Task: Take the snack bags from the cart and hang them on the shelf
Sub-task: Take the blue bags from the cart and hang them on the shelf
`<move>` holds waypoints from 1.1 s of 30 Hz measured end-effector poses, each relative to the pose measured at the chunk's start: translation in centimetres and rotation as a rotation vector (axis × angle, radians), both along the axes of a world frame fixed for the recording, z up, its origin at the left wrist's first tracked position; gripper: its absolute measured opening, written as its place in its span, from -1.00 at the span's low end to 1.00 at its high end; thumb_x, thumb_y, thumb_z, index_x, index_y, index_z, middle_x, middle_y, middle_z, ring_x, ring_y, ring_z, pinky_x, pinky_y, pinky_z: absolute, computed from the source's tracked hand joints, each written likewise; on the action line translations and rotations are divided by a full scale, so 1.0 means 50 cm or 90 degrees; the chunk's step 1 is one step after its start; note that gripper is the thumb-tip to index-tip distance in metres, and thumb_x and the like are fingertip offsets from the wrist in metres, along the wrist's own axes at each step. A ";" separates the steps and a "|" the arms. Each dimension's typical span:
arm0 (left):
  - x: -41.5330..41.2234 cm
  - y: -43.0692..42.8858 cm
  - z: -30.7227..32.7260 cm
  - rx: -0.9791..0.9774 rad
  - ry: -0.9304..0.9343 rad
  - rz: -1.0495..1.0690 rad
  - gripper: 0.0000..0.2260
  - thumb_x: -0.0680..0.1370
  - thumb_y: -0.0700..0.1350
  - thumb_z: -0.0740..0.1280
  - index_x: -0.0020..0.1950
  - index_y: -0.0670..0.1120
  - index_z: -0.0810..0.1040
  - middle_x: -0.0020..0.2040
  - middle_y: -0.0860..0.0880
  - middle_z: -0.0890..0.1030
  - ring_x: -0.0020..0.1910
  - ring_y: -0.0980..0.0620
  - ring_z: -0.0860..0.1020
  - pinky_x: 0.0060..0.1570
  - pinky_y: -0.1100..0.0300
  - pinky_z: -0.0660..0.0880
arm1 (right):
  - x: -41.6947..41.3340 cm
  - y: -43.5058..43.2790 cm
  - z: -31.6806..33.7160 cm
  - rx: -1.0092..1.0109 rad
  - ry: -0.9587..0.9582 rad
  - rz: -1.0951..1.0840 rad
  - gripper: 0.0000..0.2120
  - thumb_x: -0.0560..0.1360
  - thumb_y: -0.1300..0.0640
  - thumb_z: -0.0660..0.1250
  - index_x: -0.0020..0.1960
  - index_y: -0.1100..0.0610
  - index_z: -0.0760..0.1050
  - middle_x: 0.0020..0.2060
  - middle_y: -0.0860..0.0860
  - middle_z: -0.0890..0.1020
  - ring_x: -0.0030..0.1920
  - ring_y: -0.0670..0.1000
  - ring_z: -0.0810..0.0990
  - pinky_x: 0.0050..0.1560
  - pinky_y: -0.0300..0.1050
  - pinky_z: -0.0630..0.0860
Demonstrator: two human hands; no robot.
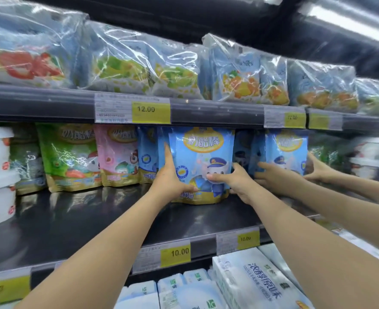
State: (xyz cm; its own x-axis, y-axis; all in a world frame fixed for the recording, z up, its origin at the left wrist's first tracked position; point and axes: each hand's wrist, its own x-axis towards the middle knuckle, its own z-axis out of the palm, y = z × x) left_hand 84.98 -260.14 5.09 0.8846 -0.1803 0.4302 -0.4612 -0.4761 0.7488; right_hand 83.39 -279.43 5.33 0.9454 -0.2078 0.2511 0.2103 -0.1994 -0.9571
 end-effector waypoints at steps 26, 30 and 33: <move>-0.319 0.099 -0.001 0.513 0.012 0.304 -0.13 0.37 0.52 0.14 0.56 0.20 -0.07 0.54 -0.22 0.12 0.51 -0.31 0.07 0.41 -0.26 0.09 | -0.311 0.093 -0.024 -0.765 0.079 -0.180 -0.22 0.40 -0.44 0.16 0.49 -0.09 0.10 0.28 0.18 0.37 0.30 0.23 0.30 0.25 0.12 0.30; -0.314 0.110 0.000 0.551 0.076 0.283 -0.14 0.39 0.52 0.10 0.57 0.19 -0.11 0.56 -0.18 0.10 0.53 -0.28 0.03 0.44 -0.24 0.06 | -0.309 0.099 -0.026 -0.783 0.132 -0.113 -0.25 0.43 -0.43 0.13 0.47 -0.05 0.14 0.24 0.17 0.41 0.26 0.21 0.34 0.22 0.09 0.34; -0.335 0.132 0.025 0.576 0.108 0.257 -0.16 0.40 0.52 0.07 0.57 0.19 -0.08 0.56 -0.18 0.12 0.52 -0.28 0.06 0.44 -0.24 0.09 | -0.327 0.115 0.008 -0.791 0.181 -0.060 -0.27 0.43 -0.42 0.14 0.47 -0.06 0.16 0.23 0.15 0.43 0.26 0.21 0.36 0.21 0.08 0.36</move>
State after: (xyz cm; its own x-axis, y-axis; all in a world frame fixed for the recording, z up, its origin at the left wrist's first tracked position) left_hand 68.23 -253.53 6.36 0.9886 -0.0502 0.1419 -0.0605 -0.9958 0.0690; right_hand 67.04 -273.69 5.75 0.9920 -0.0495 0.1160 -0.0348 -0.9915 -0.1252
